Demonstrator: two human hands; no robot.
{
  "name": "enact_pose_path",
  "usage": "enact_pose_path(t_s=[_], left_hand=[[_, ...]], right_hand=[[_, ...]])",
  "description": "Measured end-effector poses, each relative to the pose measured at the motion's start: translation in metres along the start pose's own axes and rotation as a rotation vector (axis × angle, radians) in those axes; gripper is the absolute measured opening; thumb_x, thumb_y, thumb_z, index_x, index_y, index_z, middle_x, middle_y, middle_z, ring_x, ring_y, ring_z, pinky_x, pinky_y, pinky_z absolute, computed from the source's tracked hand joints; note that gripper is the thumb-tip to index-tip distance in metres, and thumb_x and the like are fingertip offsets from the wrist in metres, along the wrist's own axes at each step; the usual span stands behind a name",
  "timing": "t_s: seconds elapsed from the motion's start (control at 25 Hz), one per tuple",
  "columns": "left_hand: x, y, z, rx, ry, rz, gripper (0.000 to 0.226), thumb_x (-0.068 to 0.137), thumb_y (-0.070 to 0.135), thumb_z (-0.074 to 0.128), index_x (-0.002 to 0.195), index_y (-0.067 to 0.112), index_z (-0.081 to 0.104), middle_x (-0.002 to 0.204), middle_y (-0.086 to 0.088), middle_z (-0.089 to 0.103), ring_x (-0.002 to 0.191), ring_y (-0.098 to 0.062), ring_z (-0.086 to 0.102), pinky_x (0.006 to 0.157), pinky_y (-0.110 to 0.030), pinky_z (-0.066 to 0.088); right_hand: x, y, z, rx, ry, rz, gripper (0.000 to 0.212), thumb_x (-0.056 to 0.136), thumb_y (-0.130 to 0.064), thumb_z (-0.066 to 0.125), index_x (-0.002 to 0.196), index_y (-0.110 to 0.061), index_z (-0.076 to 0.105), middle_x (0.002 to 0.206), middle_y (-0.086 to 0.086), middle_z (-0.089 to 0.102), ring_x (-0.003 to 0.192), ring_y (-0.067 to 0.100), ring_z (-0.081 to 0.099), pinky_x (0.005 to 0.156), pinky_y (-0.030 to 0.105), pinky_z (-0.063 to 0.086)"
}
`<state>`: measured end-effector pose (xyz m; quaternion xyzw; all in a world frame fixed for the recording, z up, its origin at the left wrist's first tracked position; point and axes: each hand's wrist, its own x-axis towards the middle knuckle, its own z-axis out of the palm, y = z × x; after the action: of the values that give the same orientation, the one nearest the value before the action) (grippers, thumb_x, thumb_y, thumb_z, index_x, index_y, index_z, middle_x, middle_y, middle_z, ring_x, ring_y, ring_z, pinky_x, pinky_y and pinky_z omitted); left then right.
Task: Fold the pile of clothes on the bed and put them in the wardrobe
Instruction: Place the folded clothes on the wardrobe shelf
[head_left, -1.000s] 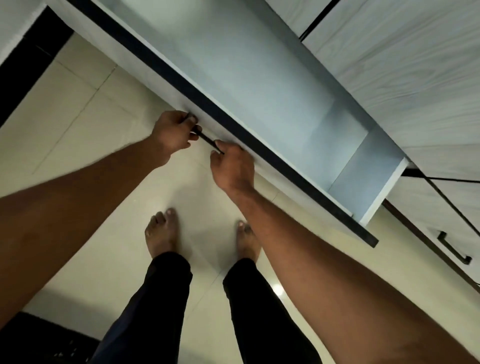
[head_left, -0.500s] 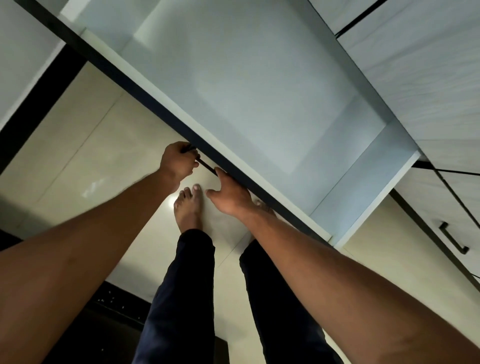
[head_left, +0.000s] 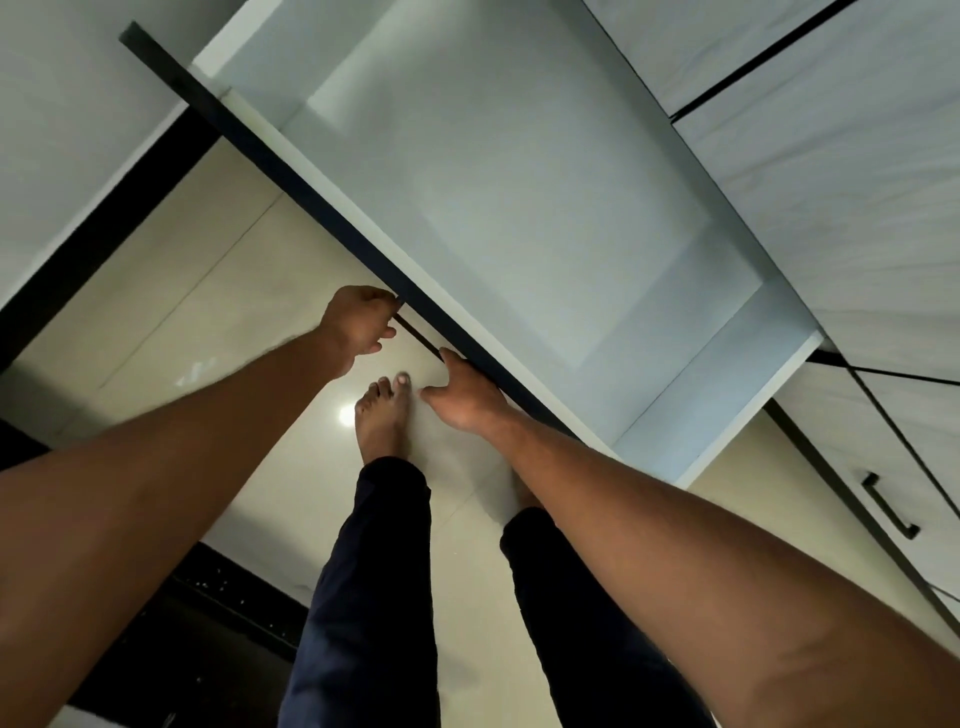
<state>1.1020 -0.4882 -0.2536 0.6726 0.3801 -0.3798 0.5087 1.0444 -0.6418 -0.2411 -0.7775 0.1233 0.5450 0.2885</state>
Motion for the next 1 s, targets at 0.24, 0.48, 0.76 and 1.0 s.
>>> enact_pose_path(t_s=[0.24, 0.48, 0.76, 1.0], left_hand=[[-0.063, -0.034, -0.005, -0.012, 0.115, 0.18, 0.014, 0.097, 0.012, 0.055, 0.105, 0.016, 0.066, 0.098, -0.007, 0.068, 0.077, -0.016, 0.061, 0.062, -0.024, 0.045], [-0.187, -0.158, 0.02, -0.185, 0.319, 0.178, 0.019, 0.099, 0.005, 0.049, 0.107, 0.013, 0.064, 0.095, -0.008, 0.067, 0.072, -0.015, 0.059, 0.054, -0.014, 0.042], [-0.363, -0.313, 0.065, -0.406, 0.534, 0.154, 0.019, 0.098, 0.007, 0.053, 0.106, 0.016, 0.068, 0.098, -0.009, 0.073, 0.077, -0.014, 0.065, 0.067, -0.019, 0.048], [-0.468, -0.447, 0.095, -0.394, 0.686, 0.243, 0.015, 0.093, 0.024, 0.058, 0.102, 0.024, 0.071, 0.086, 0.003, 0.073, 0.079, -0.019, 0.067, 0.079, -0.039, 0.057]], right_hand=[[-0.033, 0.024, 0.0, -0.164, 0.028, -0.201, 0.027, 0.097, -0.033, 0.064, 0.121, -0.021, 0.071, 0.131, 0.0, 0.068, 0.12, 0.02, 0.063, 0.104, 0.033, 0.048], [-0.1, 0.065, 0.018, -0.262, 0.0, -0.33, 0.018, 0.095, -0.025, 0.066, 0.11, -0.019, 0.075, 0.116, -0.001, 0.073, 0.109, 0.017, 0.067, 0.097, 0.03, 0.05], [-0.217, 0.111, 0.122, -0.424, -0.156, -0.381, 0.012, 0.096, -0.025, 0.064, 0.105, -0.026, 0.072, 0.105, -0.007, 0.072, 0.101, 0.015, 0.067, 0.09, 0.029, 0.05], [-0.309, 0.146, 0.255, -0.62, -0.272, -0.491, 0.019, 0.097, -0.03, 0.064, 0.113, -0.027, 0.073, 0.101, -0.001, 0.074, 0.096, 0.018, 0.069, 0.091, 0.032, 0.052]])
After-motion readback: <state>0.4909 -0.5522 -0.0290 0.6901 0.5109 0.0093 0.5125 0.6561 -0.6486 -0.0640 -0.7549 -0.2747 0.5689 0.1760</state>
